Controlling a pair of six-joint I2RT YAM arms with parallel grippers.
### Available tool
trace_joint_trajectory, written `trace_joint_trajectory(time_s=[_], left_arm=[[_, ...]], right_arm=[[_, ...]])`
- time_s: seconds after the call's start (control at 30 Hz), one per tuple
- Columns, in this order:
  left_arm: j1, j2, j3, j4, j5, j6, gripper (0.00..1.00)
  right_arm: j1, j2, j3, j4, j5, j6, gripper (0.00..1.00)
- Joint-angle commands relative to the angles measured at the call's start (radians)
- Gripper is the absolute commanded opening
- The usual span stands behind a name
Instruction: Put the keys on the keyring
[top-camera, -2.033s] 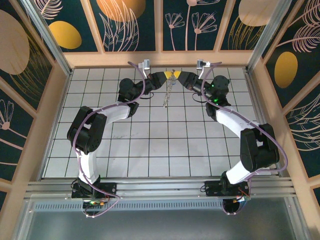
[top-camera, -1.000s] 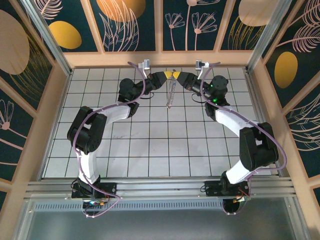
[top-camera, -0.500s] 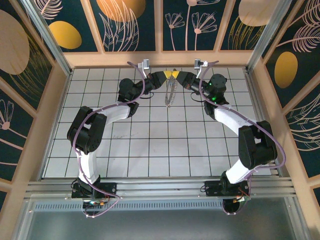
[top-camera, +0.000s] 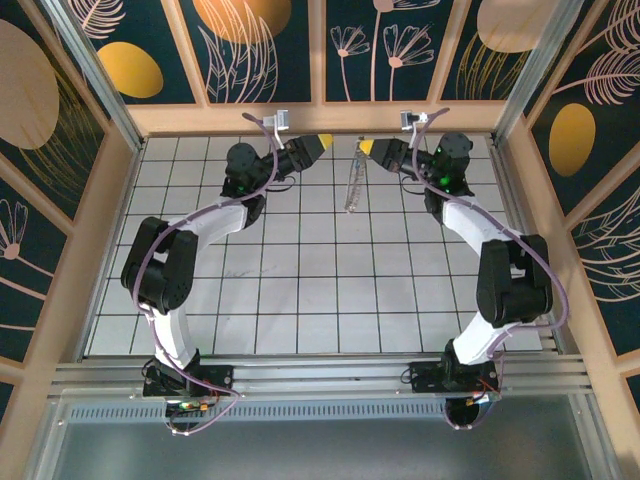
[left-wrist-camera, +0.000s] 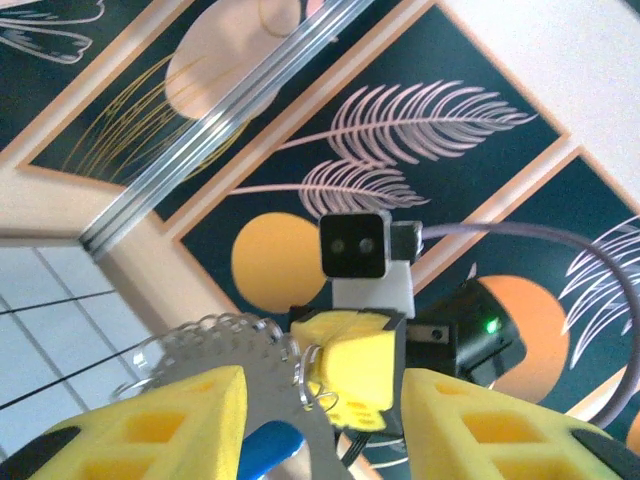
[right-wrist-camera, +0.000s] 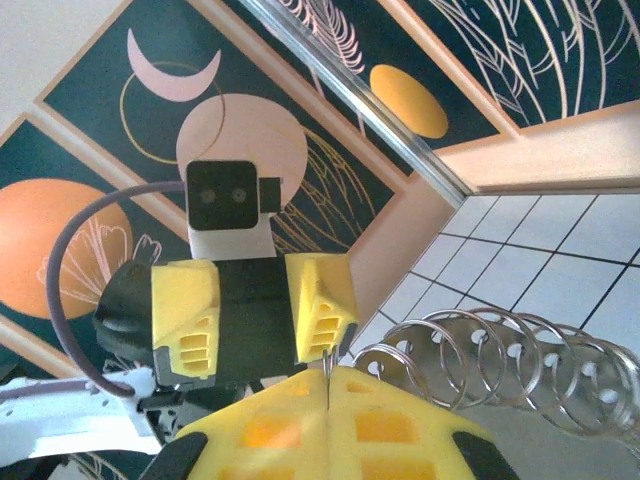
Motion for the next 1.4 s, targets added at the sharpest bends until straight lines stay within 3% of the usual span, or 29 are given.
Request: trace_joint_trajectory(time_s=[0.0,0.13,0.27,0.47,1.03,1.37], left_arm=[[0.01,0.002,0.074,-0.119,0.083,0.096,0.45],[0.016,0.052,0.171,-0.197,0.181,0.129,0.42],[0.018,0.111,0.263,-0.253,0.247,0.137,0.32],[0.025,0.154,0.328,-0.319,0.252,0.166,0.36],[0.025,0.196,0.374,-0.278,0.267,0.117,0.36],[0.025,0.208,0.376,-0.253,0.265,0.097,0.29]], right_arm=[[-0.019,0.04,0.09,-0.059,-0.142,-0.077,0.0],[-0.027,0.1,0.178,-0.117,-0.213,-0.105,0.0],[-0.027,0.148,0.245,-0.142,-0.257,-0.107,0.0],[-0.024,0.183,0.298,-0.17,-0.276,-0.107,0.0],[0.016,0.24,0.367,-0.125,-0.249,-0.049,0.0],[0.021,0.251,0.362,-0.111,-0.242,-0.04,0.0]])
